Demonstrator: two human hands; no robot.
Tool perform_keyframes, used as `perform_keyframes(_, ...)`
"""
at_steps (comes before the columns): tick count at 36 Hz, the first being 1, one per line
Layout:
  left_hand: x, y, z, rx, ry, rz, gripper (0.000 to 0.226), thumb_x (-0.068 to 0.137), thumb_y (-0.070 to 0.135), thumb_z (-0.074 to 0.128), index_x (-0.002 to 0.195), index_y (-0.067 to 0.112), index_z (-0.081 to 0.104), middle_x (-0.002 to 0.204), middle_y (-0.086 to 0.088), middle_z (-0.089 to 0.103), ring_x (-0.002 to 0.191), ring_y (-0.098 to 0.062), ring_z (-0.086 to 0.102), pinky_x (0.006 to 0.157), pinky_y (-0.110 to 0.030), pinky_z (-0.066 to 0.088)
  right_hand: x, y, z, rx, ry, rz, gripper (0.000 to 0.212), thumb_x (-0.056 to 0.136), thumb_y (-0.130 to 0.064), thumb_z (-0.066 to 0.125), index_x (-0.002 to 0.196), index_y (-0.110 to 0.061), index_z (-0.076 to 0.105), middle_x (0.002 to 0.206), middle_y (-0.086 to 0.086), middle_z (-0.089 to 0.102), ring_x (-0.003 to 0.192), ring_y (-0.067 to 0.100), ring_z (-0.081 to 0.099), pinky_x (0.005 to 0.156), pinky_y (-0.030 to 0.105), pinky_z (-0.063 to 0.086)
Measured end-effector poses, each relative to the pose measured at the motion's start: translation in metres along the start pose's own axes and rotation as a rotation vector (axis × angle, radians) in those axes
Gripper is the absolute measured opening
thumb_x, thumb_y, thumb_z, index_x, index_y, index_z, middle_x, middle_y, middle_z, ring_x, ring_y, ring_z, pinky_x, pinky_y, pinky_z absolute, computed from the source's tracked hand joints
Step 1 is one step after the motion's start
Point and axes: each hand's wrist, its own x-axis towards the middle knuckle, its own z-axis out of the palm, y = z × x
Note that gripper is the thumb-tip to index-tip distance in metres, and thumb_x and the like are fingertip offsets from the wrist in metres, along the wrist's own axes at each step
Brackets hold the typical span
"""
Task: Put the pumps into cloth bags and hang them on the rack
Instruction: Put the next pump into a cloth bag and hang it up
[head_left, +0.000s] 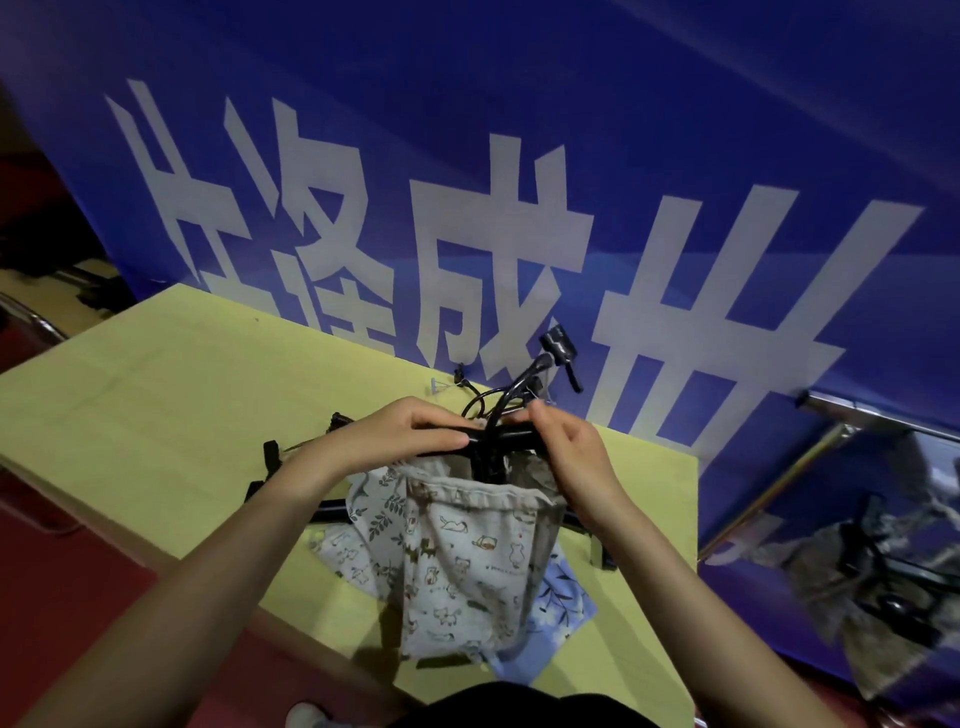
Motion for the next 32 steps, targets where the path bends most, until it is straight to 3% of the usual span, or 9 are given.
perform_keyframes(3, -0.001, -0.002, 0.003, 0.004, -0.002, -0.011, 0.024, 0.093, 0.019, 0.061, 0.115, 0.024, 0.069, 0.114, 0.006, 0.071, 0.108, -0.011, 0.065, 0.099, -0.031, 0.049, 0.0, 0.009, -0.004, -0.003, -0.076, -0.013, 0.009, 0.09, -0.021, 0.066, 0.089, -0.017, 0.074, 0.093, 0.0, 0.073, 0.089, 0.013, 0.068, 0.079, 0.023, 0.051)
perform_keyframes(9, -0.001, -0.007, 0.003, -0.126, 0.051, -0.057, 0.045, 0.087, 0.031, 0.065, 0.13, 0.041, 0.056, 0.13, 0.015, 0.057, 0.116, 0.0, 0.053, 0.097, -0.023, 0.043, -0.003, 0.018, -0.009, -0.002, 0.033, -0.05, 0.009, 0.09, -0.018, 0.066, 0.086, -0.023, 0.072, 0.087, -0.008, 0.073, 0.083, 0.006, 0.067, 0.073, 0.016, 0.049)
perform_keyframes(13, -0.001, -0.023, 0.0, -0.572, 0.082, -0.086, 0.061, 0.091, -0.01, 0.049, 0.14, 0.026, 0.045, 0.08, -0.005, 0.071, 0.076, -0.014, 0.067, 0.071, -0.024, 0.054, -0.004, 0.022, -0.016, 0.029, 0.125, 0.003, 0.009, 0.091, -0.025, 0.064, 0.09, -0.022, 0.072, 0.093, -0.005, 0.074, 0.09, 0.011, 0.068, 0.078, 0.022, 0.051)
perform_keyframes(17, -0.004, -0.037, -0.002, -0.608, 0.195, -0.143, 0.064, 0.091, -0.014, 0.046, 0.141, 0.025, 0.044, 0.068, 0.0, 0.064, 0.064, -0.01, 0.065, 0.064, -0.025, 0.056, -0.002, 0.029, -0.027, 0.056, 0.183, 0.042, 0.015, 0.091, -0.03, 0.063, 0.093, -0.019, 0.073, 0.097, 0.001, 0.074, 0.097, 0.019, 0.067, 0.089, 0.036, 0.052)
perform_keyframes(19, -0.004, -0.043, 0.001, -0.559, 0.244, -0.192, 0.062, 0.092, -0.01, 0.051, 0.142, 0.026, 0.044, 0.08, -0.004, 0.058, 0.06, -0.006, 0.064, 0.062, -0.022, 0.056, -0.003, 0.032, -0.029, 0.075, 0.194, 0.047, 0.016, 0.091, -0.029, 0.063, 0.093, -0.017, 0.073, 0.097, 0.003, 0.073, 0.097, 0.022, 0.067, 0.09, 0.039, 0.052)
perform_keyframes(21, -0.003, -0.051, 0.007, -0.539, 0.301, -0.236, 0.06, 0.092, -0.004, 0.055, 0.142, 0.027, 0.043, 0.092, -0.007, 0.056, 0.066, -0.007, 0.066, 0.068, -0.026, 0.059, -0.003, 0.033, -0.027, 0.077, 0.196, 0.039, 0.015, 0.092, -0.027, 0.063, 0.092, -0.016, 0.073, 0.095, 0.003, 0.073, 0.095, 0.022, 0.067, 0.089, 0.038, 0.052)
perform_keyframes(24, -0.001, -0.064, 0.02, -0.626, 0.355, -0.304, 0.055, 0.088, 0.017, 0.066, 0.139, 0.02, 0.044, 0.113, -0.014, 0.064, 0.099, -0.025, 0.067, 0.081, -0.036, 0.059, -0.002, 0.034, -0.023, 0.075, 0.195, 0.028, 0.015, 0.092, -0.024, 0.063, 0.093, -0.012, 0.073, 0.096, 0.004, 0.074, 0.094, 0.02, 0.068, 0.087, 0.033, 0.052)
perform_keyframes(26, -0.002, -0.067, 0.031, -0.764, 0.334, -0.357, 0.05, 0.084, 0.031, 0.067, 0.128, 0.012, 0.052, 0.122, -0.02, 0.061, 0.106, -0.033, 0.065, 0.081, -0.037, 0.059, -0.002, 0.033, -0.02, 0.083, 0.198, 0.024, 0.015, 0.092, -0.023, 0.063, 0.095, -0.011, 0.072, 0.096, 0.002, 0.074, 0.093, 0.016, 0.067, 0.084, 0.026, 0.052)
perform_keyframes(32, -0.003, -0.068, 0.048, -0.92, 0.145, -0.45, 0.034, 0.085, 0.03, 0.065, 0.109, 0.007, 0.057, 0.104, -0.016, 0.068, 0.099, -0.033, 0.068, 0.078, -0.036, 0.06, -0.004, 0.034, -0.018, 0.088, 0.211, 0.012, 0.015, 0.092, -0.022, 0.063, 0.096, -0.011, 0.072, 0.096, 0.0, 0.073, 0.091, 0.009, 0.067, 0.079, 0.015, 0.05)
